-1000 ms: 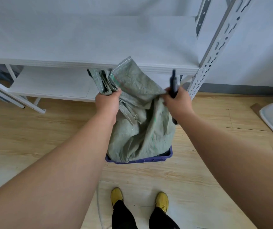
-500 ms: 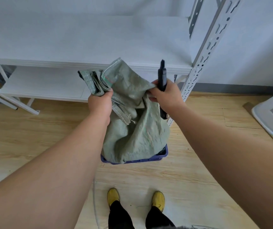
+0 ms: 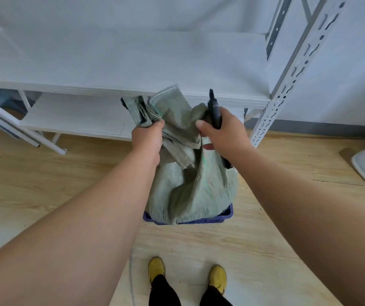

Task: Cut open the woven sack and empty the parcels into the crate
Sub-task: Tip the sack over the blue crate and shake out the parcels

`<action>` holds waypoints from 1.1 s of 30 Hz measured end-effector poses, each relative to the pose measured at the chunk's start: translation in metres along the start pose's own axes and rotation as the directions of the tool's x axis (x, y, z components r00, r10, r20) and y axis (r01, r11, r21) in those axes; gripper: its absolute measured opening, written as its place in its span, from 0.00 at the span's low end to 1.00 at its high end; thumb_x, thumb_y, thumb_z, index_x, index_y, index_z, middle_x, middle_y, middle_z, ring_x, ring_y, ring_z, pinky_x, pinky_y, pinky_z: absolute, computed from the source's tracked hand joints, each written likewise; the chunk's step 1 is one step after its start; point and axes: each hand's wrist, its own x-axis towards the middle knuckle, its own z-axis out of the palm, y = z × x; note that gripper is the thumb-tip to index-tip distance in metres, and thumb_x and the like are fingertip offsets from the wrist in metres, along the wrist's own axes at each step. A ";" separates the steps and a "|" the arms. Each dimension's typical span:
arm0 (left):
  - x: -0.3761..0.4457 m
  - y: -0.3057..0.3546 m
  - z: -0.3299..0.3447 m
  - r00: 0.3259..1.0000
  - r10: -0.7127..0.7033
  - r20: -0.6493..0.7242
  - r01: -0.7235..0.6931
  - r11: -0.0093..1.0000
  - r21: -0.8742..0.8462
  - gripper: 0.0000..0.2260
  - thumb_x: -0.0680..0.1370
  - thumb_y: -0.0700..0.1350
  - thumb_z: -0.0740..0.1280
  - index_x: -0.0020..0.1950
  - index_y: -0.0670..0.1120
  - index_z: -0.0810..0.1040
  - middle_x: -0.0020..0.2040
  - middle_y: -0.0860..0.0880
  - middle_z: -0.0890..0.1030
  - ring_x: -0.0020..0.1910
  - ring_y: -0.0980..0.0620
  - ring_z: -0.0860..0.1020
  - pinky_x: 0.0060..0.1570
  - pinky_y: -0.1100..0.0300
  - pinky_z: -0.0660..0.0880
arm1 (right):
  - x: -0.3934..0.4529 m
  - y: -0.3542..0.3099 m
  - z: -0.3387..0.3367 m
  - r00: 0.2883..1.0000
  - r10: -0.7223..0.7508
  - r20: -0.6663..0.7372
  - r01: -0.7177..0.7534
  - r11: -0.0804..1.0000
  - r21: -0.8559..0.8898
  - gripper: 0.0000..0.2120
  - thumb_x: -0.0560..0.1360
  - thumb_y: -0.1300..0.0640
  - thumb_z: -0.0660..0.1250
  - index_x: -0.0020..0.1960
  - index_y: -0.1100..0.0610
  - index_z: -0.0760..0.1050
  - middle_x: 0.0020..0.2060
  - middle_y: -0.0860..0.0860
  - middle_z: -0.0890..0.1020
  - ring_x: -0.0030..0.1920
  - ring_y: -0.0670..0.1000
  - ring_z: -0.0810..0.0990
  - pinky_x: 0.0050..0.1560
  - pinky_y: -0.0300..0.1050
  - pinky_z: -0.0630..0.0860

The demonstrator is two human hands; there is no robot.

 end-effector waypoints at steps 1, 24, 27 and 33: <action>-0.002 0.005 0.005 0.999 -0.024 0.048 0.024 1.000 0.011 0.14 0.70 0.46 0.73 0.53 0.45 0.80 0.47 0.46 0.84 0.46 0.45 0.82 0.49 0.46 0.80 | -0.004 -0.002 0.007 0.998 -0.024 0.054 0.026 0.999 -0.027 0.13 0.72 0.51 0.73 0.54 0.49 0.73 0.42 0.47 0.80 0.40 0.49 0.82 0.31 0.38 0.80; 0.017 -0.035 0.001 0.891 0.309 0.333 -0.444 0.435 0.784 0.09 0.77 0.43 0.64 0.55 0.45 0.81 0.53 0.45 0.82 0.54 0.44 0.78 0.47 0.60 0.70 | -0.001 0.002 -0.006 0.961 0.064 -0.268 -0.055 0.998 0.043 0.07 0.69 0.54 0.71 0.41 0.49 0.73 0.37 0.46 0.80 0.40 0.49 0.79 0.41 0.45 0.77; 0.016 -0.018 -0.006 0.812 0.416 0.410 -0.580 0.497 0.645 0.08 0.78 0.41 0.65 0.53 0.46 0.82 0.51 0.47 0.82 0.50 0.48 0.78 0.47 0.60 0.70 | -0.001 0.002 -0.016 0.938 0.059 -0.342 -0.045 0.998 0.051 0.08 0.70 0.53 0.70 0.39 0.47 0.71 0.37 0.44 0.78 0.38 0.44 0.77 0.35 0.39 0.71; 0.014 -0.007 -0.007 0.751 0.531 0.392 -0.660 0.580 0.478 0.07 0.76 0.40 0.65 0.46 0.49 0.82 0.40 0.53 0.80 0.42 0.53 0.77 0.37 0.66 0.69 | -0.007 0.007 -0.014 0.940 0.079 -0.331 -0.071 0.997 0.037 0.10 0.72 0.53 0.69 0.39 0.45 0.69 0.37 0.43 0.78 0.39 0.44 0.77 0.38 0.43 0.73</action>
